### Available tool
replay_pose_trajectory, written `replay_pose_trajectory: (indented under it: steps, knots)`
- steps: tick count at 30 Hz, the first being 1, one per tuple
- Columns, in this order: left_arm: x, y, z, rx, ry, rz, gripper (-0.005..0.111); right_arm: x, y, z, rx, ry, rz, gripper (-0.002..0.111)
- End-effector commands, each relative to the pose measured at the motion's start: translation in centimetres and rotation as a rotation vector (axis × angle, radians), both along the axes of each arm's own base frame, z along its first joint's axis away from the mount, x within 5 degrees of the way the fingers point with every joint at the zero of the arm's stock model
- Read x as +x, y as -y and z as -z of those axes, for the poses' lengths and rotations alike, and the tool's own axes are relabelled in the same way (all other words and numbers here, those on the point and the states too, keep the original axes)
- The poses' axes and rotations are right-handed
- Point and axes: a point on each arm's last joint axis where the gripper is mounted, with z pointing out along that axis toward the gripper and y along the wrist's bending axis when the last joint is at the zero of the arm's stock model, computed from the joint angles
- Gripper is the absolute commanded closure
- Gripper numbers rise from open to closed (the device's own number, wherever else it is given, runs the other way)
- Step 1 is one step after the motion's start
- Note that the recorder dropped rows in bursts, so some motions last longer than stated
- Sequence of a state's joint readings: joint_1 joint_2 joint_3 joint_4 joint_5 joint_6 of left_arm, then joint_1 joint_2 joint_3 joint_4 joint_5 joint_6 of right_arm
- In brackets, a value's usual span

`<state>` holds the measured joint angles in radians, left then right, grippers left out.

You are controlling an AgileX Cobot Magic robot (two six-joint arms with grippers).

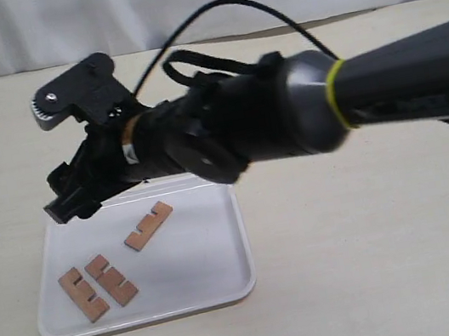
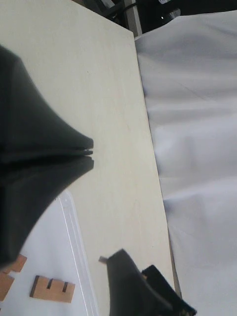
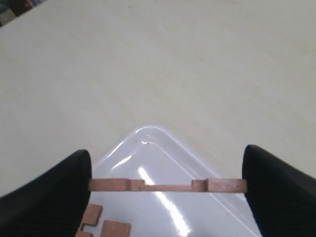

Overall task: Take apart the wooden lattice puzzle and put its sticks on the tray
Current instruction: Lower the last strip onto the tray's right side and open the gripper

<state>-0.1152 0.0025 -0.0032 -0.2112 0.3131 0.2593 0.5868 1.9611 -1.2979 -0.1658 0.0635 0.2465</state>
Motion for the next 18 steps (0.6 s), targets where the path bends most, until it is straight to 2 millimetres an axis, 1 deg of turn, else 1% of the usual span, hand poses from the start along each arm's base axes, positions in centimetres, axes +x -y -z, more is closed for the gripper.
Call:
replay_pose_trajectory:
  steps: [1,4,7,10,11,14,17,18]
  knots:
    - [0.0,-0.1,0.0,0.002,0.009,-0.011,0.107,-2.4,3.5,0.3,0.098,0.113,0.008,0.104]
    - [0.0,-0.1,0.0,0.002,0.009,-0.011,0.107,-3.2,6.2,2.4,0.07,0.092,0.039,0.104]
    - [0.0,-0.1,0.0,0.002,0.009,-0.011,0.107,-3.3,8.3,4.0,0.044,0.049,0.089,0.104]
    - [0.0,-0.1,0.0,0.002,0.009,-0.011,0.107,-3.3,9.0,5.1,0.028,0.018,0.107,0.103]
    - [0.0,-0.1,0.0,0.002,0.009,-0.011,0.107,-3.3,9.0,5.4,0.018,0.008,0.105,0.1]
    - [0.0,-0.1,0.0,0.002,0.009,-0.011,0.107,-3.3,9.0,6.2,-0.035,0.003,0.074,0.085]
    - [0.0,-0.1,0.0,0.002,0.009,-0.011,0.107,-3.2,9.0,7.4,-0.052,-0.015,0.066,0.062]
    - [0.0,-0.1,0.0,0.002,0.009,-0.011,0.107,-3.2,9.0,7.9,-0.06,-0.024,0.062,0.052]
